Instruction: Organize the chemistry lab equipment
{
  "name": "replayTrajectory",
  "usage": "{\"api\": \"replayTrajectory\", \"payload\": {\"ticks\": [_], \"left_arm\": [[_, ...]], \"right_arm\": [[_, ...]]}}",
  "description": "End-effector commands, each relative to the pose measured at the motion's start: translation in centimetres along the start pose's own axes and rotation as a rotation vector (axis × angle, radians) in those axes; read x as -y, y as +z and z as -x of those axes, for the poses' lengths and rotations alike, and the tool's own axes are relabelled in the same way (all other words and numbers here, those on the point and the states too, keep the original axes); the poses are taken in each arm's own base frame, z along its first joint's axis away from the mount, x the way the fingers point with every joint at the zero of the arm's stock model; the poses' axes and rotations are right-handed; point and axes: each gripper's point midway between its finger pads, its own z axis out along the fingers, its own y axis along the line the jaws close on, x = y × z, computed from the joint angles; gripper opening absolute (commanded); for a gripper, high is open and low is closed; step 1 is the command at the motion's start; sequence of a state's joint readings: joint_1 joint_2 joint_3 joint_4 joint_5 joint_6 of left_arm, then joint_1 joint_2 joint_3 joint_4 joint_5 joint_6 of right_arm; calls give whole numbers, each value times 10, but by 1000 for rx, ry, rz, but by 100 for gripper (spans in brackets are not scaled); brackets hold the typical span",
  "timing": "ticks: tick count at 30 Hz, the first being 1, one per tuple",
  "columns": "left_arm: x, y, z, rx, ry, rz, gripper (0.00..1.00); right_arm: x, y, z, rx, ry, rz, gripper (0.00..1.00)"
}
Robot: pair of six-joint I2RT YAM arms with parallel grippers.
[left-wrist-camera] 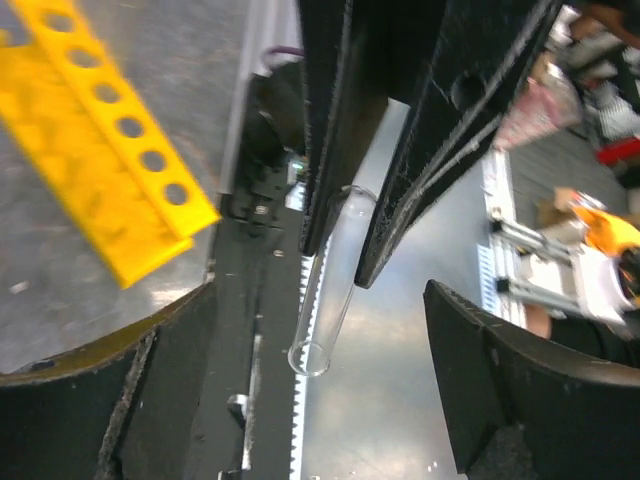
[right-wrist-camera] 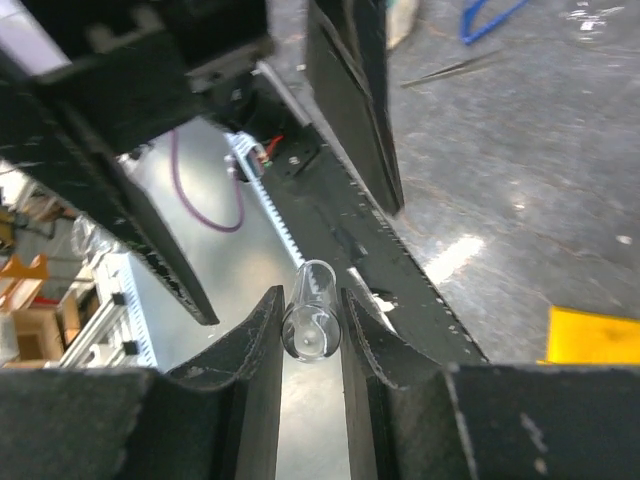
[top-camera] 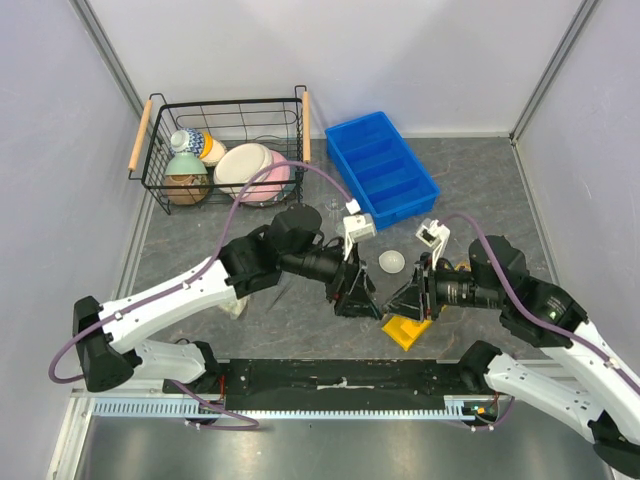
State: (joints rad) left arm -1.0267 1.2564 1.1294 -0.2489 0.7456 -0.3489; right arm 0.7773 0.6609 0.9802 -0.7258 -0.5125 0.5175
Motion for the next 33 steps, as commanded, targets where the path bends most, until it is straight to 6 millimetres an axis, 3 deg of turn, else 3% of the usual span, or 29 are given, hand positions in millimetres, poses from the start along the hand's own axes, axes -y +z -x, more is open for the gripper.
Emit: {"api": "replayTrajectory", "payload": {"ticks": [1, 2, 4, 9, 14, 23, 33], "left_arm": [[-40, -32, 21, 47, -112, 401, 91], [-57, -45, 21, 73, -126, 527, 91], [-67, -59, 8, 67, -164, 622, 91], [-66, -88, -6, 129, -174, 703, 91], [-60, -99, -30, 134, -203, 694, 90], [-66, -100, -51, 106, -216, 705, 89], [-67, -97, -50, 98, -200, 697, 89]], "right_arm": [[27, -7, 19, 29, -56, -204, 23], [48, -6, 16, 1, -40, -311, 22], [64, -7, 15, -18, -46, -393, 22], [118, -7, 9, -62, -39, -651, 22], [152, -10, 7, -71, -34, -826, 21], [183, -29, 9, -43, -42, -1039, 19], [193, -35, 4, -43, -23, -1108, 19]]}}
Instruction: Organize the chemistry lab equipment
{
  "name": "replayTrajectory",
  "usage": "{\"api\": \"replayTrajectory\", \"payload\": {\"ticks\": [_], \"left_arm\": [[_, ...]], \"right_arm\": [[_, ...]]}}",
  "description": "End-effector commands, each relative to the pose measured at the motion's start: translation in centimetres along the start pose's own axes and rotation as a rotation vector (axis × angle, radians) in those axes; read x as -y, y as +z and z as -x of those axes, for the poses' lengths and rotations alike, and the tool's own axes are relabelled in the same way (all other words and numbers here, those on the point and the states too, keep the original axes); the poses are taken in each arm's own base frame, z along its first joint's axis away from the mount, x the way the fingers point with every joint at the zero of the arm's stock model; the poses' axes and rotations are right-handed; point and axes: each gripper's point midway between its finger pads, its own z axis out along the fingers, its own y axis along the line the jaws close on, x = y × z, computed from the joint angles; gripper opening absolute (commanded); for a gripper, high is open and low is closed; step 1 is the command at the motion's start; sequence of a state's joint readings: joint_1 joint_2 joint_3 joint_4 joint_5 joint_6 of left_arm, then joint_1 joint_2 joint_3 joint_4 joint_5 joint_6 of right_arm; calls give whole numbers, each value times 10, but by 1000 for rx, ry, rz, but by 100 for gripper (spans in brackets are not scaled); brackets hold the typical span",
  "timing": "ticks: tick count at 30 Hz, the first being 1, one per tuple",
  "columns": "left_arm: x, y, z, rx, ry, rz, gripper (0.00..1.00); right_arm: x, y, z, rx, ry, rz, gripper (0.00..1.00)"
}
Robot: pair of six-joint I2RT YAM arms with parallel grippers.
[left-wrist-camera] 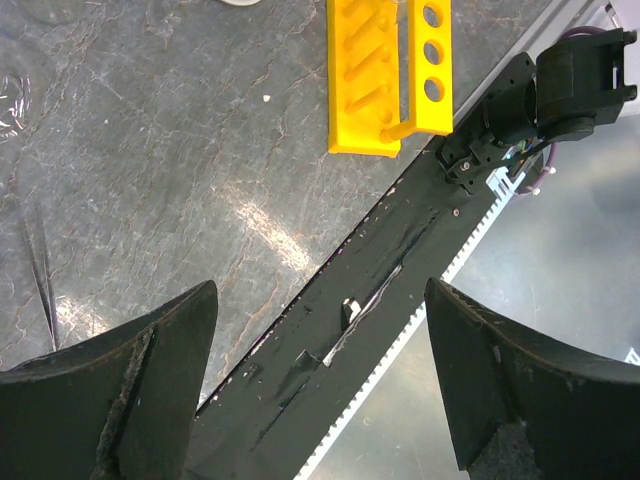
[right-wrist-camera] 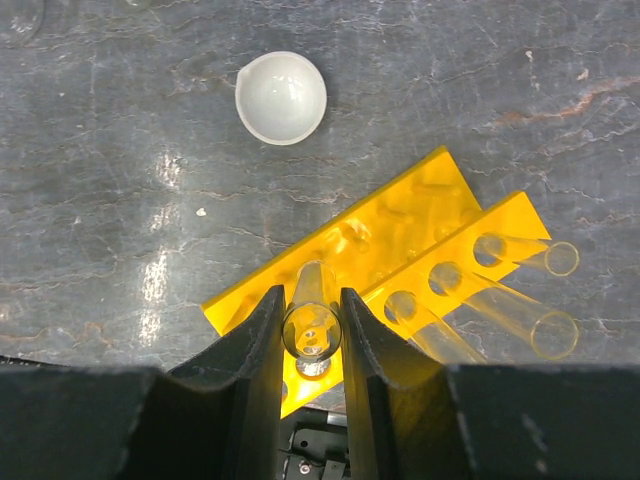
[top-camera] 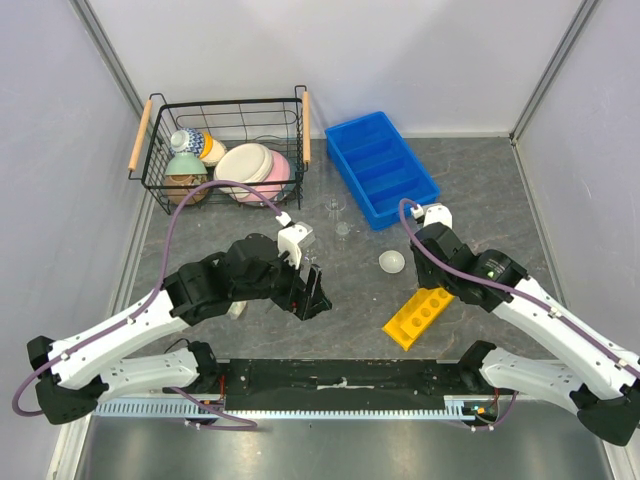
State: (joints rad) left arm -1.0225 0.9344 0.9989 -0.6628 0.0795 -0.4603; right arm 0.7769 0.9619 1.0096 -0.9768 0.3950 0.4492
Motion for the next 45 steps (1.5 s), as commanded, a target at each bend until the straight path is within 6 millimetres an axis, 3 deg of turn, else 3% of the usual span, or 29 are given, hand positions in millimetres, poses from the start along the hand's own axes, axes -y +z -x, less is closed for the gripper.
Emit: {"api": "replayTrajectory", "payload": {"ticks": [1, 14, 31, 45], "left_arm": [[1, 1, 6, 24, -11, 0, 89], [2, -1, 8, 32, 5, -8, 89], [3, -1, 6, 31, 6, -14, 89], [3, 0, 3, 26, 5, -22, 89]], "right_arm": [[12, 2, 1, 9, 24, -83, 19], [5, 17, -3, -17, 96, -109, 19], [-3, 21, -17, -36, 144, -83, 18], [-4, 44, -47, -54, 274, -126, 17]]}}
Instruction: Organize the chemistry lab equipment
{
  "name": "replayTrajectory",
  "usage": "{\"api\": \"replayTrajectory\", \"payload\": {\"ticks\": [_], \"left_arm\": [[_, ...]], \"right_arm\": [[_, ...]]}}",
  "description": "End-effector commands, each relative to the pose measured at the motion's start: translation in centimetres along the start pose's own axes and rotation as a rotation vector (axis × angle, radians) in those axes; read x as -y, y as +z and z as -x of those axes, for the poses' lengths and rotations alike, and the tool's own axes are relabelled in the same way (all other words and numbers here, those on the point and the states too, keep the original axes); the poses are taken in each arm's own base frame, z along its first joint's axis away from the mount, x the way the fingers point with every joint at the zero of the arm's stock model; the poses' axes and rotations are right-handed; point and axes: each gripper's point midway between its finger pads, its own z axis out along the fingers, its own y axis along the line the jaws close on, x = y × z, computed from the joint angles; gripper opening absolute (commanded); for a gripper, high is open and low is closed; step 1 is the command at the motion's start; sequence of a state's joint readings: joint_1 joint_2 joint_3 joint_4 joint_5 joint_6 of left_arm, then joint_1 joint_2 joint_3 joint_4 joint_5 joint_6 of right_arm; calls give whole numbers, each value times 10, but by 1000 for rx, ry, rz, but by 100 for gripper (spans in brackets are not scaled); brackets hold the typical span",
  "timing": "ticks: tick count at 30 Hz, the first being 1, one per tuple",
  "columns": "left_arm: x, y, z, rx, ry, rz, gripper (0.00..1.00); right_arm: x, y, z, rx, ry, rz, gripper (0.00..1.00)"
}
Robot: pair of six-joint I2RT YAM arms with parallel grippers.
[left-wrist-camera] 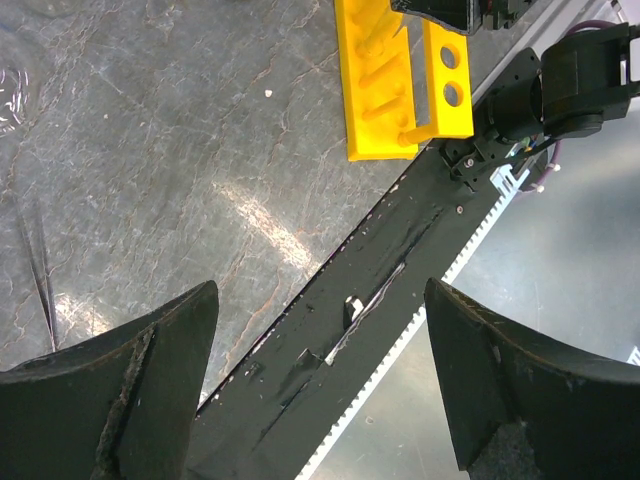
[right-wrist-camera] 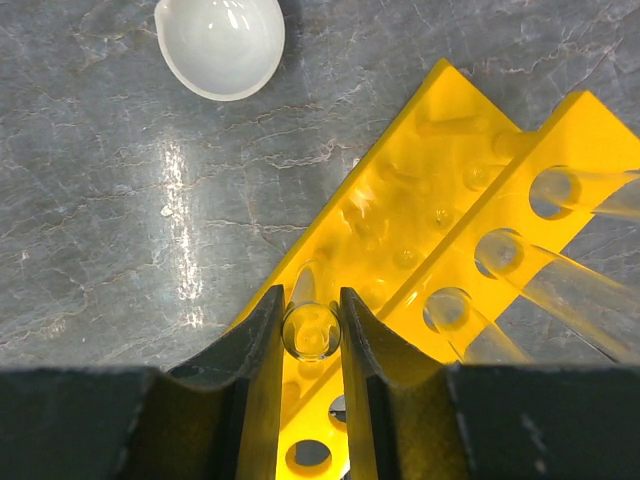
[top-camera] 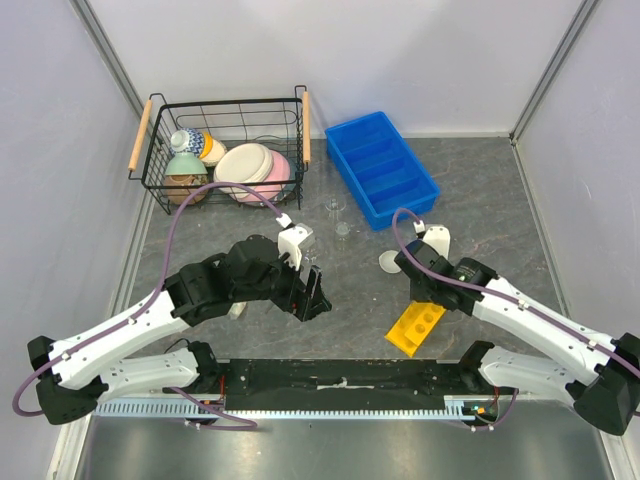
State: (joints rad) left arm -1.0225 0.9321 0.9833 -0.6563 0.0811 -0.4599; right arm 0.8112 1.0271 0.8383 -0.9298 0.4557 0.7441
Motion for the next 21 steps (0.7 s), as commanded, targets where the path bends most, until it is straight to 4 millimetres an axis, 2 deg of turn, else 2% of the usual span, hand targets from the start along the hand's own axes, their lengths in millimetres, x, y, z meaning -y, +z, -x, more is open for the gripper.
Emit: {"api": "replayTrajectory", "payload": {"ticks": [1, 7, 12, 18, 21], "left_arm": [[5, -2, 7, 33, 4, -22, 89], [5, 1, 6, 28, 3, -24, 89], [4, 3, 5, 24, 3, -23, 89], [4, 4, 4, 20, 4, -24, 89], [4, 4, 5, 20, 3, -21, 89]], "right_arm": [[-3, 4, 3, 47, 93, 2, 17], [-1, 12, -6, 44, 111, -5, 22], [0, 14, -6, 50, 114, -14, 33], [1, 5, 6, 76, 107, -19, 43], [-3, -5, 22, 102, 106, -13, 45]]}}
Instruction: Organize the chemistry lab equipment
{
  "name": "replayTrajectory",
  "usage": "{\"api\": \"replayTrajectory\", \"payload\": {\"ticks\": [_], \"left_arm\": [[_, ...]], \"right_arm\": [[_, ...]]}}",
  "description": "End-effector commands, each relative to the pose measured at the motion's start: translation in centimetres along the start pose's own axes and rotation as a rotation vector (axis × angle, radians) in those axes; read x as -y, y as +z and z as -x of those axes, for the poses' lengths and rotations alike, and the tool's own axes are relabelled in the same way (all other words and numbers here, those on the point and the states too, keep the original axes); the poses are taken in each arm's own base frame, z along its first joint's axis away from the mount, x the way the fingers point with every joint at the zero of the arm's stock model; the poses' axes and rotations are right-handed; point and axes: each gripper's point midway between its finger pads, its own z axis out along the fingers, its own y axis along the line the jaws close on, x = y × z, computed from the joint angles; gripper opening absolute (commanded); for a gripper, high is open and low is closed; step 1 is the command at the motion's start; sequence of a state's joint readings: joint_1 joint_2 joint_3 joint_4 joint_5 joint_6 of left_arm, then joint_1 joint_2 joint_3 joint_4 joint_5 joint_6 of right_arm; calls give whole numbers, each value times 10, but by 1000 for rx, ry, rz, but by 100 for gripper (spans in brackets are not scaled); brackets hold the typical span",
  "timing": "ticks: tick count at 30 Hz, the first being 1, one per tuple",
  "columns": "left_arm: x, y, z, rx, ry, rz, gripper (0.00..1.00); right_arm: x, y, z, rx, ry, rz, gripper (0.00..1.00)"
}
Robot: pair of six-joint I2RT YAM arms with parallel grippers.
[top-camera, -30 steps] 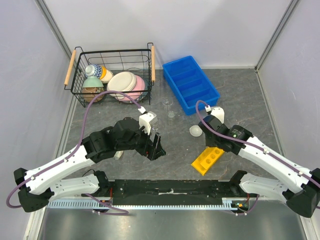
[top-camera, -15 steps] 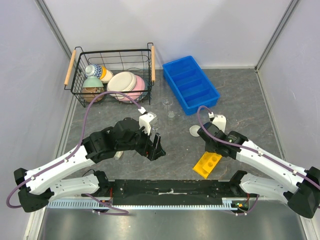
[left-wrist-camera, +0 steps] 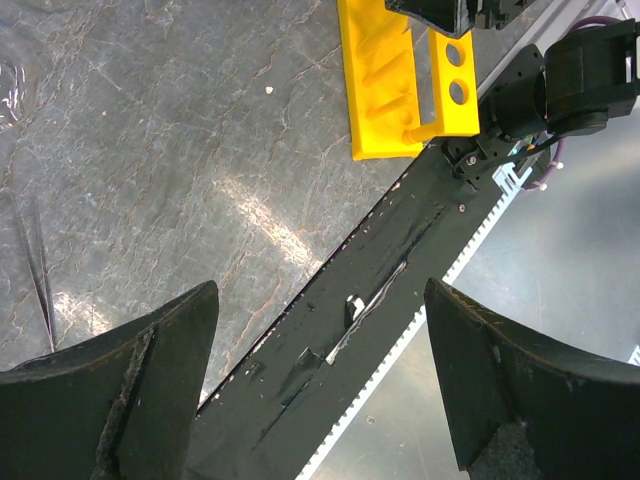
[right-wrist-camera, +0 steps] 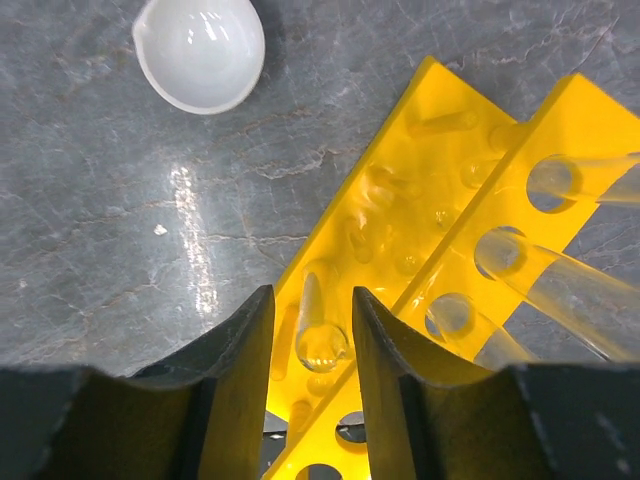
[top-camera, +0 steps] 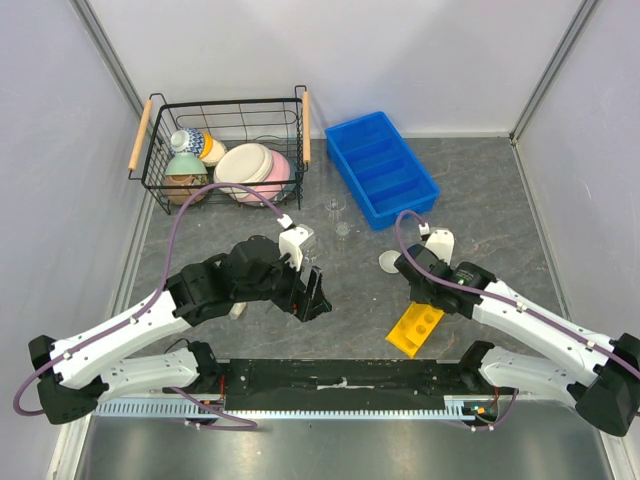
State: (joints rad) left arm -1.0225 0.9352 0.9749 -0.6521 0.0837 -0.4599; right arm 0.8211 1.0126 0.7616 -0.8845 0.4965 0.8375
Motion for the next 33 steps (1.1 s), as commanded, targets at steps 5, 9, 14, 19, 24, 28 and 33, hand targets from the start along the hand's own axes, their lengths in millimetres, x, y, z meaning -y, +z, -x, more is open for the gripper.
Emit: {"api": "replayTrajectory", "payload": {"ticks": [5, 9, 14, 19, 24, 28, 33], "left_arm": [[5, 0, 8, 31, 7, -24, 89], [5, -2, 8, 33, 9, -19, 89], [4, -2, 5, 19, 9, -21, 89], [6, -3, 4, 17, 10, -32, 90], [6, 0, -1, 4, -11, -38, 89], [3, 1, -7, -1, -36, -29, 89], [-2, 0, -14, -1, -52, -17, 91]], "right_arm": [[-13, -33, 46, 88, 26, 35, 48], [-12, -57, 60, 102, 78, 61, 51], [0, -79, 55, 58, 134, 62, 52], [13, -80, 27, -43, 164, 31, 53], [20, -77, -1, -111, 262, 34, 61], [25, -77, -12, -124, 350, 42, 64], [27, -68, -28, -168, 385, 10, 65]]}}
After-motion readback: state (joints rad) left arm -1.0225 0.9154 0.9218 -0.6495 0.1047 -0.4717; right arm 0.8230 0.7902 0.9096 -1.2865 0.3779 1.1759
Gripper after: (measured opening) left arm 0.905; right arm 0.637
